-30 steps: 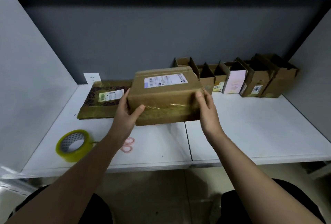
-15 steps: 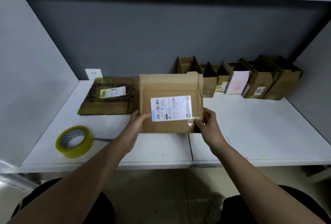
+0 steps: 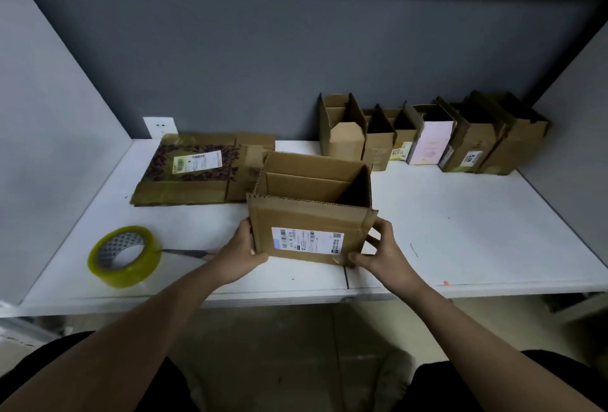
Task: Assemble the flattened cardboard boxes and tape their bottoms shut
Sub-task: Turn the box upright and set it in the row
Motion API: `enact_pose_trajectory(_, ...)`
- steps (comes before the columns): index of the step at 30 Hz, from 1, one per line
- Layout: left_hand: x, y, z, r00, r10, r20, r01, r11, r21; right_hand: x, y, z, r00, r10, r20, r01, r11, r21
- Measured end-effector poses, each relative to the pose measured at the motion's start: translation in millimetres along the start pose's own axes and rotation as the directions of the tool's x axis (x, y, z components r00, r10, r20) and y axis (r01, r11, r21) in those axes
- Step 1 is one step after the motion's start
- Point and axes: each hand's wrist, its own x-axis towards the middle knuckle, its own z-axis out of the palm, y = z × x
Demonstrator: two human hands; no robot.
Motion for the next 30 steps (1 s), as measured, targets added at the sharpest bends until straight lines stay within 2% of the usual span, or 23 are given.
enact_pose_trajectory(3,-5,15,-5,0.993,-0.001,-0.121,-0.014,0.992,-0.123,-8,-7,0,0.999,-0.033,-0.043,0.03,0.997,-0.068)
enact_pose_trajectory(5,-12,24,-12,0.974,0.031,-0.224,-0.084,0.969,-0.234,-12,-17,0,0.992,-0.105,-0.068,0.095,0.986,-0.141)
enact_pose_trajectory(7,-21,37,-16,0.961,0.075,-0.265,-0.154,0.944,-0.29,-15,-29,2,0.983,-0.178,-0.051,0.165,0.968,-0.188)
enact_pose_trajectory(12,-24,63,-19,0.969,0.006,-0.245,-0.107,0.91,-0.4,-29,-43,13,0.991,-0.132,0.002,0.132,0.991,0.001)
enact_pose_trajectory(16,-27,78,-37,0.989,-0.057,-0.134,-0.001,0.917,-0.398,-41,-49,14,0.992,-0.09,0.086,0.097,0.992,-0.077)
enact_pose_trajectory(18,-31,84,-39,0.987,-0.09,-0.13,0.025,0.902,-0.432,-45,-49,11,0.993,-0.087,0.077,0.097,0.987,-0.128)
enact_pose_trajectory(20,-39,89,-36,0.966,-0.138,-0.219,0.01,0.866,-0.5,-48,-49,7,0.993,-0.115,-0.023,0.11,0.979,-0.17)
enact_pose_trajectory(23,-63,99,-12,0.896,-0.23,-0.38,-0.029,0.823,-0.568,-37,-57,-3,0.926,-0.202,-0.317,0.16,0.975,-0.154)
enact_pose_trajectory(25,-74,104,13,0.907,-0.252,-0.338,0.019,0.825,-0.564,-18,-65,-14,0.907,-0.182,-0.38,0.11,0.973,-0.204)
enact_pose_trajectory(28,-80,117,49,0.961,-0.196,-0.196,0.043,0.804,-0.594,11,-76,-23,0.978,-0.11,-0.177,0.044,0.938,-0.343)
enact_pose_trajectory(30,-78,126,63,0.973,-0.185,-0.137,0.065,0.791,-0.608,20,-77,-20,0.983,-0.1,-0.152,0.034,0.922,-0.385)
